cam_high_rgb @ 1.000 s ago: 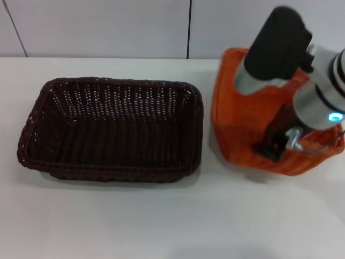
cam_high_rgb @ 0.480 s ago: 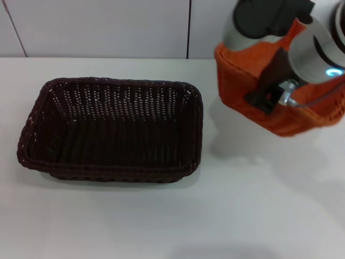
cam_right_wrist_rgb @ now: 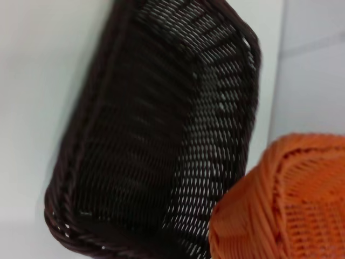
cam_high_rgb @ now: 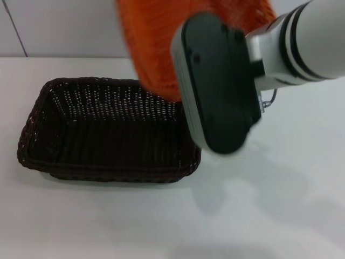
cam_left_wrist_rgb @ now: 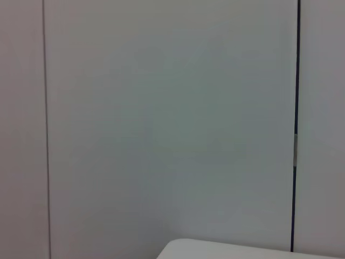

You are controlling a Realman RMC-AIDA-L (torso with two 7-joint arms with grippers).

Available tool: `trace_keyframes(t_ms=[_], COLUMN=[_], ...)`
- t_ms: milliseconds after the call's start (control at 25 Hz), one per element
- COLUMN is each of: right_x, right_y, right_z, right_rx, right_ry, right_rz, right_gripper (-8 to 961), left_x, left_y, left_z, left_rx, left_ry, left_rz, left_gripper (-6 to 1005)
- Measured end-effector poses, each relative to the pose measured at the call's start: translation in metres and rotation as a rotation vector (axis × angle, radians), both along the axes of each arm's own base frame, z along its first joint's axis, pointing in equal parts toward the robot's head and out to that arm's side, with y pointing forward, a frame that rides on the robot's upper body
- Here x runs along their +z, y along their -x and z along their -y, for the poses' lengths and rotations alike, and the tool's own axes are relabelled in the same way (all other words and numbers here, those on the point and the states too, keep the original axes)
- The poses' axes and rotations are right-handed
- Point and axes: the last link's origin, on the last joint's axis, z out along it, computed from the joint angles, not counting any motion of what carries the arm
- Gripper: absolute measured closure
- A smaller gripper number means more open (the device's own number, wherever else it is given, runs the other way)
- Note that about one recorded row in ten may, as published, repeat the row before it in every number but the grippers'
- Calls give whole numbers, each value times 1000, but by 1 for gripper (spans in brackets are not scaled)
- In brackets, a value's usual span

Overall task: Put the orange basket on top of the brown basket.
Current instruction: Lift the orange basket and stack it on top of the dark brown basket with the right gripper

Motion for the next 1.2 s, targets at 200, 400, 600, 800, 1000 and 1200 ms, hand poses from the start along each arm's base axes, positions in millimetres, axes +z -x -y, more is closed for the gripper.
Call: trace_keyframes(t_ms=[200,400,600,800,1000,1200], right_x=[-11,-22,-25,-27,-40,-49], right_y=[-4,-18,-36,-43,-50,-51], right_z=[12,25,21,16,8,8], right_rx=[260,414,459,448,450,463], right_ry=[102,238,280,287,284,293], right_rz=[90,184,271,288,286,289], right_gripper=[774,767,760,753,746,738], left_x=[-2,-4,-4,-4,-4,-5], left_y=[1,3,5,5,3,1], left_z=[1,1,2,2,-2,-6], left_rx=[0,7,12,15,7,4], left_ry=[-3,3,3,1,1,8], left_rz=[32,40,40,44,45,47], left_gripper=[199,199,199,199,199,199])
